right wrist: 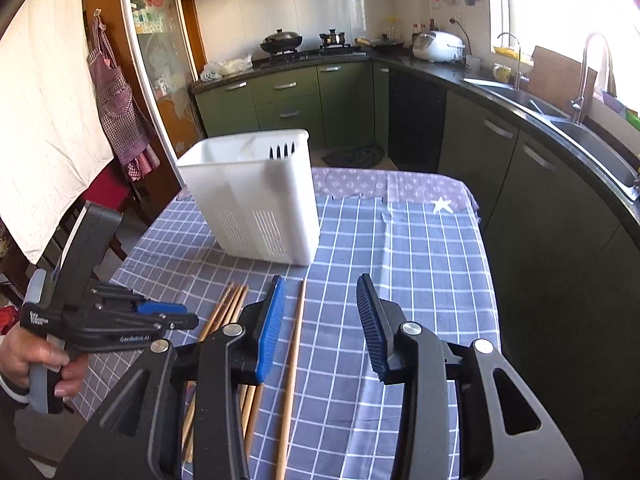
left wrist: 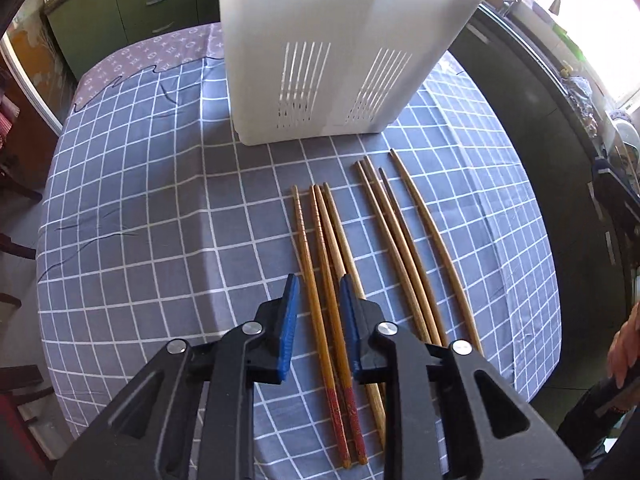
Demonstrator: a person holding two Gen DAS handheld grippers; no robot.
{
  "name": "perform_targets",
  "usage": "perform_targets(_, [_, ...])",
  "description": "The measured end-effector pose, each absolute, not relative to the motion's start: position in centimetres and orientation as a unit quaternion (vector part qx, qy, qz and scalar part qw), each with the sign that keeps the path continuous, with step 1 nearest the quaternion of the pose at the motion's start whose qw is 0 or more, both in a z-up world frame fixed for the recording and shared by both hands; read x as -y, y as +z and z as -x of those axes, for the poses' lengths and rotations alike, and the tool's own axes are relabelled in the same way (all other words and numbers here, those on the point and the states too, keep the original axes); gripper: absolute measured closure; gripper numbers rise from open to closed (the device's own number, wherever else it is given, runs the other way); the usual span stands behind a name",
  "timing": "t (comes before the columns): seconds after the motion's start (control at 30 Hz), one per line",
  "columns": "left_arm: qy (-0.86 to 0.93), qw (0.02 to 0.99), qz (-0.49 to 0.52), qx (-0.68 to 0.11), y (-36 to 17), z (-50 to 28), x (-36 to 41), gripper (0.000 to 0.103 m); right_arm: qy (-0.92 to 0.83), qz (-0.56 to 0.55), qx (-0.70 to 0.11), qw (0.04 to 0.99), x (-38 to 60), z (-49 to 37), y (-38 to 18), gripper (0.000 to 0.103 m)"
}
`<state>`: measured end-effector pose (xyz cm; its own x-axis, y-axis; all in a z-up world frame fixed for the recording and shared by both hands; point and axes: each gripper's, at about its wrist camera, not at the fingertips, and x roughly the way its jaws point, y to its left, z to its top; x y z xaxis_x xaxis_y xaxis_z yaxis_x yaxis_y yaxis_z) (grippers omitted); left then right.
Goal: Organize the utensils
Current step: 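Grasp a wooden chopstick with the left gripper while the right gripper approaches the chopsticks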
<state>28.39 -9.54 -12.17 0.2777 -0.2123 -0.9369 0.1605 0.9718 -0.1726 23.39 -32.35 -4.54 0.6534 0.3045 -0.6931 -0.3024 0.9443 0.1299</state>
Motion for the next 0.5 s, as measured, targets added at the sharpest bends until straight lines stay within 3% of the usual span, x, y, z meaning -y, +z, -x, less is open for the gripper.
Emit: perform_targets(0.5, [-0.071,0.78,-0.013,-0.622,-15.1,-31.3,11.4,0.09,0.177,-0.014,-0.411,0.894,33.2,-24.2,-7.1,0.063])
